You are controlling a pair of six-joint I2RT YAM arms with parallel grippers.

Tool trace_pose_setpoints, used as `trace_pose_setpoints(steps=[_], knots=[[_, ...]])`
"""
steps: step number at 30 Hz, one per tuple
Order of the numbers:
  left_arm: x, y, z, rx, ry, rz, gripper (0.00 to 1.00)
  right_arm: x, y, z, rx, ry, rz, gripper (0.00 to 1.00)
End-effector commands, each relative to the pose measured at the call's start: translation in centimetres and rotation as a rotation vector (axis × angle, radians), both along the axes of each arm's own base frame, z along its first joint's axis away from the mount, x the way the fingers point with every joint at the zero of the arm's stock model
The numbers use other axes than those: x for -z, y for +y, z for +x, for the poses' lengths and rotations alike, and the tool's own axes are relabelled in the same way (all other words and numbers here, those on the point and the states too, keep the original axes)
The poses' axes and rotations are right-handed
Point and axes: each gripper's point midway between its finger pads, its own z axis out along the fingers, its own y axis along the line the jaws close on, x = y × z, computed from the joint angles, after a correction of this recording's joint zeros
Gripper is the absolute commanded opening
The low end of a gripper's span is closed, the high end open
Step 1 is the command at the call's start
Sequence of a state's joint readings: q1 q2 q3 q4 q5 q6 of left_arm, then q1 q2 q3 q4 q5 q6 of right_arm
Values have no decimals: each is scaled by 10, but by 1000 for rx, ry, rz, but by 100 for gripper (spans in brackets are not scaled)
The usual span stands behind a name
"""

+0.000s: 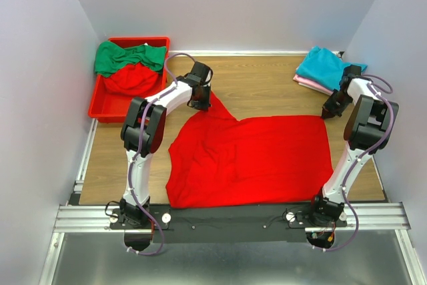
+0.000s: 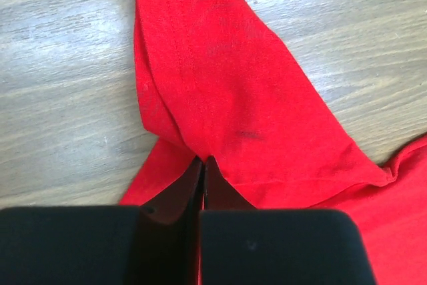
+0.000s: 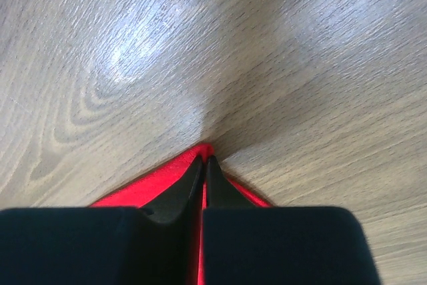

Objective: Fold and stack the t-shirts
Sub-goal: Fold the tshirt

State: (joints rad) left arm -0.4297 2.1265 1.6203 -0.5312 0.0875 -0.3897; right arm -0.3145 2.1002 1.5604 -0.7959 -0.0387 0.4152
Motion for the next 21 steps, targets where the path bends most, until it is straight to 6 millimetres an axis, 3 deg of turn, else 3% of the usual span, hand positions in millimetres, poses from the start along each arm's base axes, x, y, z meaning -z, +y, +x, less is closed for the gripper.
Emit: trace_pose_setpoints(steps=[1,6,15,21], knots=[[-2,7,-6,-10,3,32,5,22,6,-12,-18,49,31,3],[-16,9,-7,-25,-17,27,5,17,7,-11,-22,39,32,2],[-39,6,-6,-38,-50,-9,5,-10,9,-3,-36,-33,34,2],[-25,5,-11,-23,-19,-7,18,-10,11,-7,-40,-28,42,2]])
